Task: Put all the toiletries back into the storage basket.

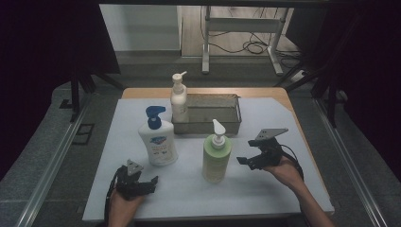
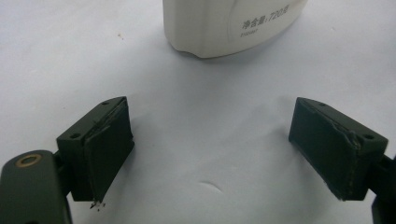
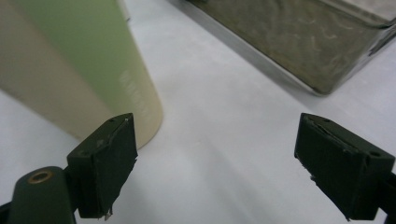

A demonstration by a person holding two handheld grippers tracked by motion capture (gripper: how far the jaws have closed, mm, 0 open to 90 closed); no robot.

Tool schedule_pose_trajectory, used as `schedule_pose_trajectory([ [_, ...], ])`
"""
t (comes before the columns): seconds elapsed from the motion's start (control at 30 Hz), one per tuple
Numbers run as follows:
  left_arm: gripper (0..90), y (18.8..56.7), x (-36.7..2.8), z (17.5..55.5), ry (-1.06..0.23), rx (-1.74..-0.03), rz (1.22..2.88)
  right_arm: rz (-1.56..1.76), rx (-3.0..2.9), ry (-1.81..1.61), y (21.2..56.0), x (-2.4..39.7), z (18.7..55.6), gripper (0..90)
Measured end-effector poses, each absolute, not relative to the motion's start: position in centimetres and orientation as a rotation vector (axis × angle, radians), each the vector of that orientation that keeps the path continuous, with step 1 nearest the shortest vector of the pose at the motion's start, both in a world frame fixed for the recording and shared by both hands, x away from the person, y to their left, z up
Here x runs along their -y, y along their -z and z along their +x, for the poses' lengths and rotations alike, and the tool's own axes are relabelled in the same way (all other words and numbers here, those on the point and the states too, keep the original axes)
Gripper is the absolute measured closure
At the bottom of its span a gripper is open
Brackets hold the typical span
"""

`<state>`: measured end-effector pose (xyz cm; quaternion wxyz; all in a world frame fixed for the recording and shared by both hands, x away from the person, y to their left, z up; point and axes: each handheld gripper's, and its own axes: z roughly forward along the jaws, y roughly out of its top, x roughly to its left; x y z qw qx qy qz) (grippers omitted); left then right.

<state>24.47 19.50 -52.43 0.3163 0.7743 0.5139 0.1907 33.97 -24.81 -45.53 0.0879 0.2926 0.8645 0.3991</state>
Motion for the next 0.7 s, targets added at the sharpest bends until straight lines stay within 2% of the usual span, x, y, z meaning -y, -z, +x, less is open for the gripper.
schedule_pose_trajectory([
  [0.7, 13.0, 52.4, -19.5, 24.5, -0.502, -1.353, 2.039, 0.755, -2.623, -1.260, 45.1, 22.9, 30.7, 8.0],
])
